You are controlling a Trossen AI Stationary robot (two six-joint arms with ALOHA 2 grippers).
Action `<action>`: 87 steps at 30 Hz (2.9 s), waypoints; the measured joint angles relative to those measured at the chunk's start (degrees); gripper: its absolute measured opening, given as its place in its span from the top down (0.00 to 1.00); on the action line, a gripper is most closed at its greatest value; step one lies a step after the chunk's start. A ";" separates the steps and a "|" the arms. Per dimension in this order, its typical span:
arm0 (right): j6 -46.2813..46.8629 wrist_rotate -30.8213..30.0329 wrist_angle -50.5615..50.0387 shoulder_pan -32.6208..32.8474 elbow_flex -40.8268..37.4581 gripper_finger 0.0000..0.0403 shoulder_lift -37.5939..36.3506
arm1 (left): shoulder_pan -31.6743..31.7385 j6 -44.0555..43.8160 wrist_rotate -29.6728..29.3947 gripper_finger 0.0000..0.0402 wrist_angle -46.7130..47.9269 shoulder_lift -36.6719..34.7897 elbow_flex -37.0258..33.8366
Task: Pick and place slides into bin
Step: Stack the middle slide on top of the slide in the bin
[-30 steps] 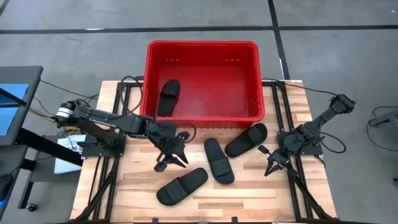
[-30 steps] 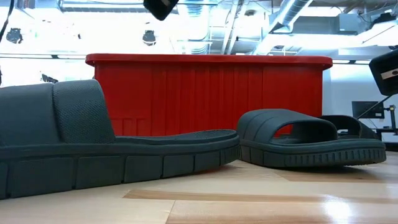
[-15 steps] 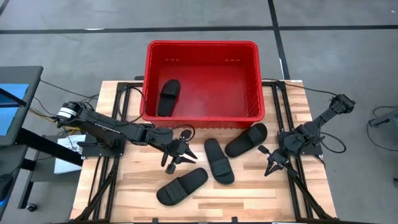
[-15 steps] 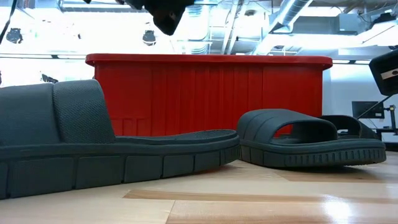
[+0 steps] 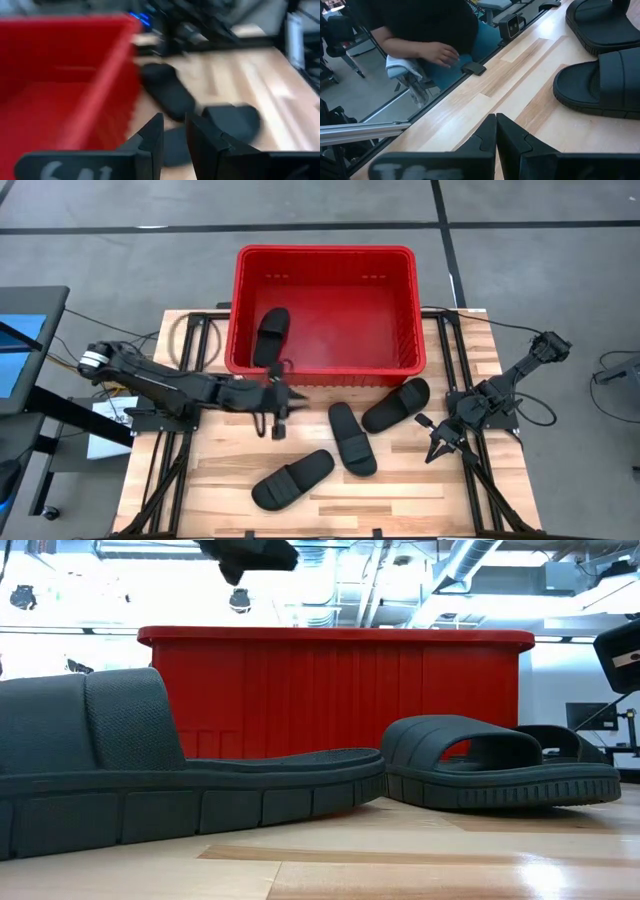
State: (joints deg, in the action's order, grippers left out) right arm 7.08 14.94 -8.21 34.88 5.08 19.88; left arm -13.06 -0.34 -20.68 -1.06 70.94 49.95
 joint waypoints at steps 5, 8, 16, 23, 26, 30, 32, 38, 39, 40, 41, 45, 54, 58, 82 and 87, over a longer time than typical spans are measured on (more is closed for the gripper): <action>0.01 0.00 0.04 0.00 0.00 1.00 -0.01 | -2.31 -0.18 -8.36 0.82 -3.66 -10.70 -6.83; 0.01 0.00 0.04 -0.01 0.00 1.00 0.00 | -3.26 -0.07 -10.56 0.82 -6.23 -17.32 -12.22; 0.00 0.00 0.03 -0.01 0.00 1.00 -0.02 | -3.39 1.95 -7.82 0.82 -6.03 -27.35 -18.24; 0.00 0.00 0.04 0.01 0.00 1.00 -0.02 | -3.39 5.27 -7.27 0.82 -4.05 -27.00 -19.36; -0.01 0.00 0.03 -0.01 0.00 1.00 -0.02 | -3.39 10.76 -7.85 0.82 -3.81 -26.64 -19.38; 0.01 0.00 0.03 0.00 0.00 1.00 -0.02 | -3.37 12.14 -7.83 0.82 -3.52 -26.67 -19.38; 0.00 0.01 0.03 0.01 0.00 1.00 0.00 | -3.37 12.87 -7.83 0.82 -3.61 -26.69 -19.38; -0.01 -0.18 0.04 -0.44 0.00 1.00 -0.02 | -3.34 15.56 -7.83 0.82 -2.92 -26.69 -19.38; -0.01 -0.20 0.04 -0.74 0.00 1.00 -0.02 | -3.34 15.66 -7.86 0.82 -2.40 -26.69 -19.38; -0.02 -0.22 0.08 -1.09 0.00 1.00 -0.02 | -3.34 15.69 -7.94 0.82 -1.78 -26.69 -19.38; -0.03 -0.27 0.14 -1.47 0.00 1.00 -0.01 | -3.34 15.67 -8.09 0.82 -1.04 -26.69 -19.38; 0.13 -3.31 1.54 -2.91 0.00 1.00 -0.01 | -3.34 14.56 -8.11 0.82 2.69 -26.69 -19.38; 3.37 -3.48 11.12 -5.67 0.00 1.00 -0.02 | -3.34 16.15 -8.16 0.82 -1.29 -26.67 -19.34; 1.63 -3.52 17.86 -6.56 0.00 1.00 0.00 | -3.34 16.16 -8.16 0.82 -0.44 -26.67 -19.34; -12.73 -13.25 36.61 -6.54 0.00 1.00 0.00 | -3.34 15.67 -8.16 0.82 -0.44 -26.69 -19.34; -16.20 -17.42 39.73 -6.50 0.00 1.00 0.80 | -3.34 15.64 -8.16 0.82 0.18 -26.68 -19.34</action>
State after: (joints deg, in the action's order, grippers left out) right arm -9.12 -2.49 31.52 28.38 5.08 20.68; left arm -16.40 15.30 -28.84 -0.88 44.26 30.61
